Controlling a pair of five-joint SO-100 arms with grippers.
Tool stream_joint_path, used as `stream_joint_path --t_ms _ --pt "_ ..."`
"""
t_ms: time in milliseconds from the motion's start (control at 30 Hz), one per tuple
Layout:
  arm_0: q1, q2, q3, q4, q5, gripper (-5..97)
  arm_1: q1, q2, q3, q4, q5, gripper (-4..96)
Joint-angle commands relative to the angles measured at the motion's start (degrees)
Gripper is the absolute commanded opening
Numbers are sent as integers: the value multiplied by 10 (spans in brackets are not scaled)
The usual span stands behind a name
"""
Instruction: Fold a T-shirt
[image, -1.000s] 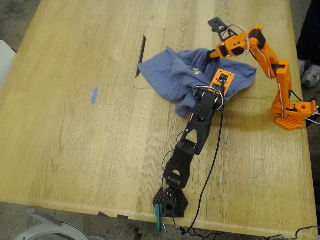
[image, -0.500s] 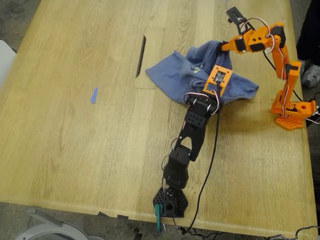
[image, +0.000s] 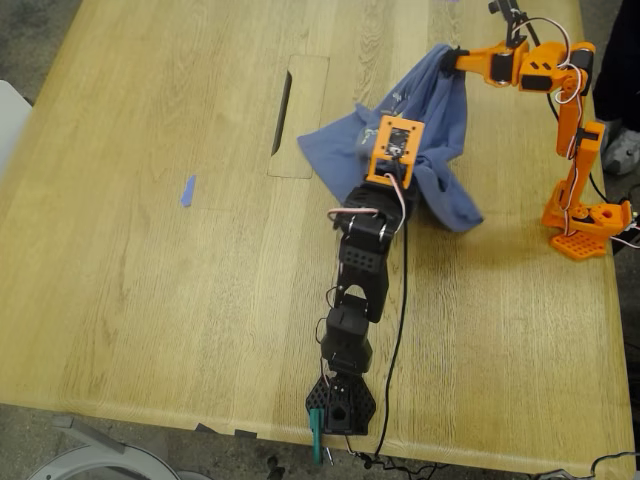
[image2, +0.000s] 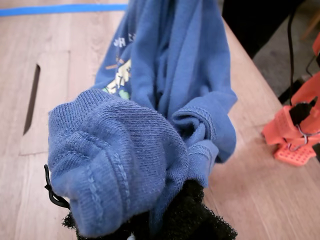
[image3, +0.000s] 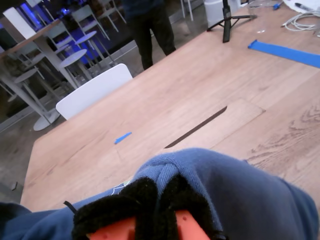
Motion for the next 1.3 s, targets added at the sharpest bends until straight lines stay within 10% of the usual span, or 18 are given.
stream_joint_path --t_ms 0,1267 --pt "-11 62 -45 -8 4 -2 8 42 -36 -25 -6 8" --pt "-33 123 -57 -309 4 -2 -1 77 -105 -163 -31 10"
